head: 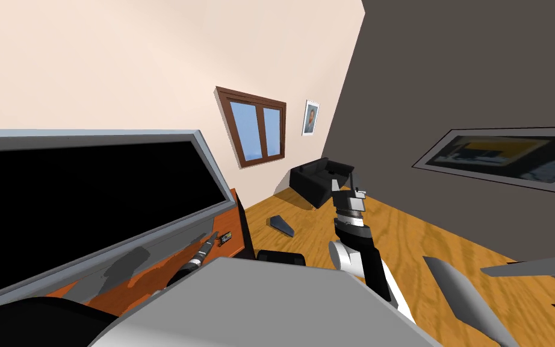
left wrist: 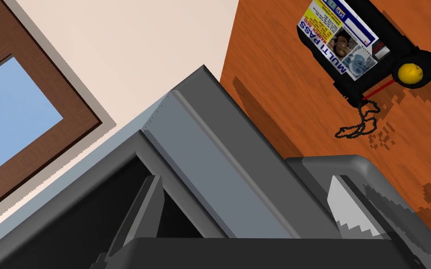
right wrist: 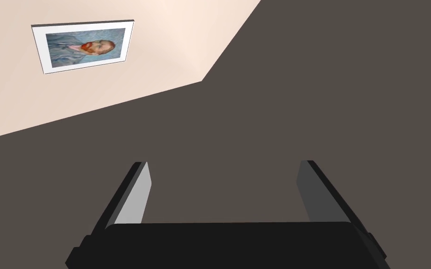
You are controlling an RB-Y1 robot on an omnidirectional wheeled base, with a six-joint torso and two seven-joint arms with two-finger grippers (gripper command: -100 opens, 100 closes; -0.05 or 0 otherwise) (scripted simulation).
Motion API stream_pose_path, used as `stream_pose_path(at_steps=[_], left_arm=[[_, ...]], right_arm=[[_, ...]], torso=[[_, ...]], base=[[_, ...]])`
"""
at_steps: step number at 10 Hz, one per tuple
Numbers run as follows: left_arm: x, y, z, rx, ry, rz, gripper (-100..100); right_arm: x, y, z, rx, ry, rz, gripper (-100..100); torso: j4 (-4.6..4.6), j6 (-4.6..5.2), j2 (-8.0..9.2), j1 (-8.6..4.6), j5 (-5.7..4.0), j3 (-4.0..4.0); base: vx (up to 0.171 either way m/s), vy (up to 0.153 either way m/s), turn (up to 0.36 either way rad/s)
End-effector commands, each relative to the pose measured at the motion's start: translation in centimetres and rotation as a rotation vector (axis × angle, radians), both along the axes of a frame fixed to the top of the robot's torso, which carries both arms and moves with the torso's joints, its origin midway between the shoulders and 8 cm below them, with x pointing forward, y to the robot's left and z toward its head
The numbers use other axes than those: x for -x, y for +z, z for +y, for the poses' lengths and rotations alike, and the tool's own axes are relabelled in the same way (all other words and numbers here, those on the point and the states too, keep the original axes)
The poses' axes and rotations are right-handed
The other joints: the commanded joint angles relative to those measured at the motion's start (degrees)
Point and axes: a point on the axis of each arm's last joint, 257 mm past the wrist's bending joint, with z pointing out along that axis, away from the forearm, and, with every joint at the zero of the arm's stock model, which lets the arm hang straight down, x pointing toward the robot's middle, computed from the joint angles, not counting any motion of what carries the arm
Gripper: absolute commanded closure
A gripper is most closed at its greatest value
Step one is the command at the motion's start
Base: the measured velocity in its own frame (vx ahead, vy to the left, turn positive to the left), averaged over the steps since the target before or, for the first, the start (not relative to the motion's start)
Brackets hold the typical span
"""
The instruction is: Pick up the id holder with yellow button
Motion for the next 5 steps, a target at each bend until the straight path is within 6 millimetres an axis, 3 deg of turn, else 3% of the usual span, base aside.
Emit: stream_pose_path(at_steps=[1, 5], left_arm=[[0.7, -0.7, 0.3, 0.002, 0.008, 0.016, -100], [3.8, -3.2, 1.9, 0.008, 0.037, 0.096, -100]], right_arm=[[0.0, 0.0, 0.0, 0.000, 0.000, 0.000, 0], [0.0, 0.0, 0.0, 0.000, 0.000, 0.000, 0]], torso=[[0.00, 0.00, 0.00, 0.00, 0.00, 0.00], [0.00, 0.02, -0.01, 0.05, 0.01, 0.00]], base=[[0.011, 0.012, 0.007], [0.023, 0.025, -0.102]])
